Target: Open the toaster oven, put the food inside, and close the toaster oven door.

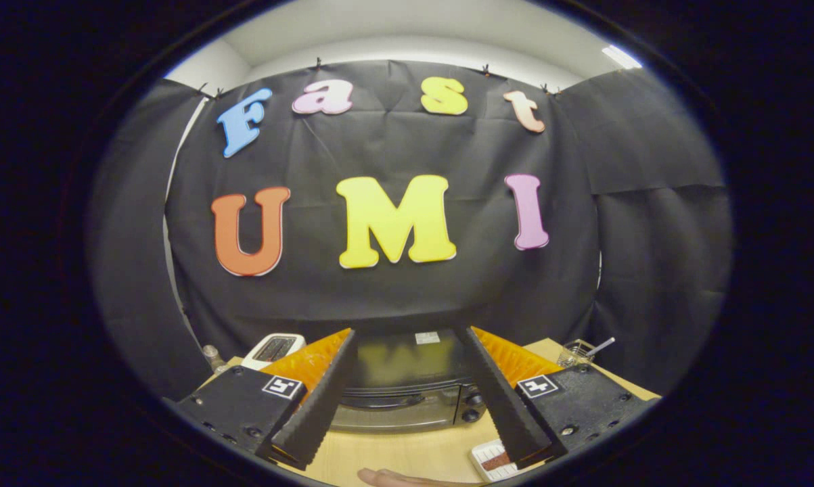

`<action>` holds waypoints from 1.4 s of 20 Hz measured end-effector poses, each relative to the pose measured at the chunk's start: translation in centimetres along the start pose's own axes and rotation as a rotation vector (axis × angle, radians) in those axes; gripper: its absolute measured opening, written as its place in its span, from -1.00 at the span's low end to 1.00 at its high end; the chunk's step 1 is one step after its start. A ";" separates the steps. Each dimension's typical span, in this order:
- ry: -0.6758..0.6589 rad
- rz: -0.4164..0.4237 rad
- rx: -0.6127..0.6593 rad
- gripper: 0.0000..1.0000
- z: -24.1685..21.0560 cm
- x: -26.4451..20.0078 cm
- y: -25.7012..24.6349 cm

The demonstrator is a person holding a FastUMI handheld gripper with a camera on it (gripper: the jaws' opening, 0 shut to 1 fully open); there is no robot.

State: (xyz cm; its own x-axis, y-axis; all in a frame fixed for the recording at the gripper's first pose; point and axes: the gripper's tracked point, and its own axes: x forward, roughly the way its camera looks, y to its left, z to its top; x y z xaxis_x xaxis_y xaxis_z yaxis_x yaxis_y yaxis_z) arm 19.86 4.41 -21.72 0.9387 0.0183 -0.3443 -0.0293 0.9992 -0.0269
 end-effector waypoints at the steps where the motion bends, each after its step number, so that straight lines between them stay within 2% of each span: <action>1: 0.056 -0.001 -0.002 1.00 -1.8 1.7 0.4; 6: 0.293 0.013 0.007 1.00 -9.6 7.6 2.3; 9: 0.337 0.028 -0.026 1.00 -11.1 9.3 2.9; 10: 0.380 0.034 -0.036 1.00 -11.9 8.9 2.9; 11: 0.350 0.034 -0.027 1.00 -11.2 8.9 2.9; 15: 0.358 0.048 -0.064 1.00 -11.9 8.4 2.6; 19: 0.366 0.054 -0.044 1.00 -12.7 6.8 2.4; 28: 0.386 0.063 -0.079 1.00 -16.1 0.8 1.6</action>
State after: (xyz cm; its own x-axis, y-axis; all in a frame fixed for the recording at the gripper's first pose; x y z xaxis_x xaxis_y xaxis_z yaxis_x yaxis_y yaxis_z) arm 15.01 5.42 -37.10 0.7368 0.0493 -0.6743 -0.1228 0.9905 -0.0617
